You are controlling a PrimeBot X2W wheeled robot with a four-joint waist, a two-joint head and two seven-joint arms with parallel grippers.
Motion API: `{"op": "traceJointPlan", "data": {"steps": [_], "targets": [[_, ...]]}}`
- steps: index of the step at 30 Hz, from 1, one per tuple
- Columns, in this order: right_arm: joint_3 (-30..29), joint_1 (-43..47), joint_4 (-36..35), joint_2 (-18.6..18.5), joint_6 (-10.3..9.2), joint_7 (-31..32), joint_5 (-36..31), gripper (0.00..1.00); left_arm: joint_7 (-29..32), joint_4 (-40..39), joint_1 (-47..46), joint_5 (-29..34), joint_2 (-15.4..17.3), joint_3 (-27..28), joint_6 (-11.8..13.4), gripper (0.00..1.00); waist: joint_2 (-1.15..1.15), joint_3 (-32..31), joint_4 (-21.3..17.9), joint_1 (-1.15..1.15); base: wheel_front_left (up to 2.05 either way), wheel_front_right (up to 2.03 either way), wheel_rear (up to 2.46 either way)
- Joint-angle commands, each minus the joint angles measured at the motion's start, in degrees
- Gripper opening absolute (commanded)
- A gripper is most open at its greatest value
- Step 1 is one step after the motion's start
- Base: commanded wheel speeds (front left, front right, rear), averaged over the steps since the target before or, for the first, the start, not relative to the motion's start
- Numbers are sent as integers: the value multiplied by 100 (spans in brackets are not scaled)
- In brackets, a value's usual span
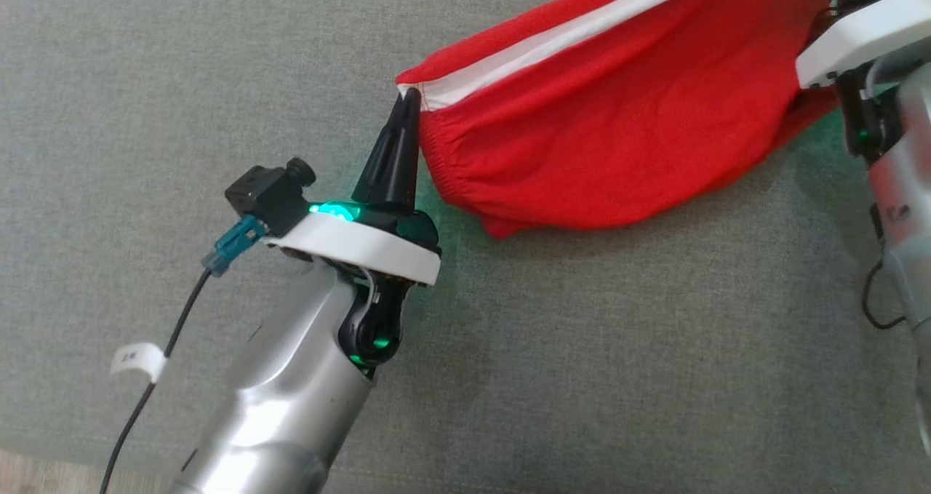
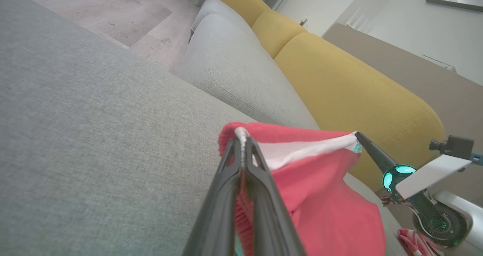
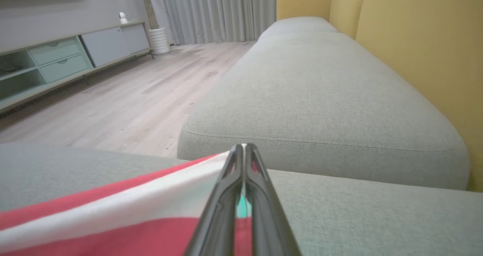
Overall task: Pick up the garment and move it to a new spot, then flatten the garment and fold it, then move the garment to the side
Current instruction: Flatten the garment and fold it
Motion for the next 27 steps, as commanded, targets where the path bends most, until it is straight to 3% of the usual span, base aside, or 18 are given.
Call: {"op": "traceJointPlan", "data": {"steps": [1,18,19,20,27], "targets": [[-11,-125,-130,64,-4,-61,-52,0,-30,-142,-161,-51,58,121,9,0,0,-3,-13,-1,0,0,0],[-448,-256,107,405,-4,-64,-747,1,-30,174,-579,19,58,-20,10,0,0,106,-61,-1,0,0,0],[-440,-262,183,436,-4,-64,-756,61,-30,179,-585,28,58,9,24,11,0,109,-60,-1,0,0,0],[-421,-277,243,453,-4,-64,-770,100,-30,183,-582,23,58,26,36,100,0,113,-61,-1,0,0,0],[-279,-149,662,334,-4,-64,-762,100,-30,251,-369,203,58,186,178,100,0,59,-66,-1,0,0,0]]}}
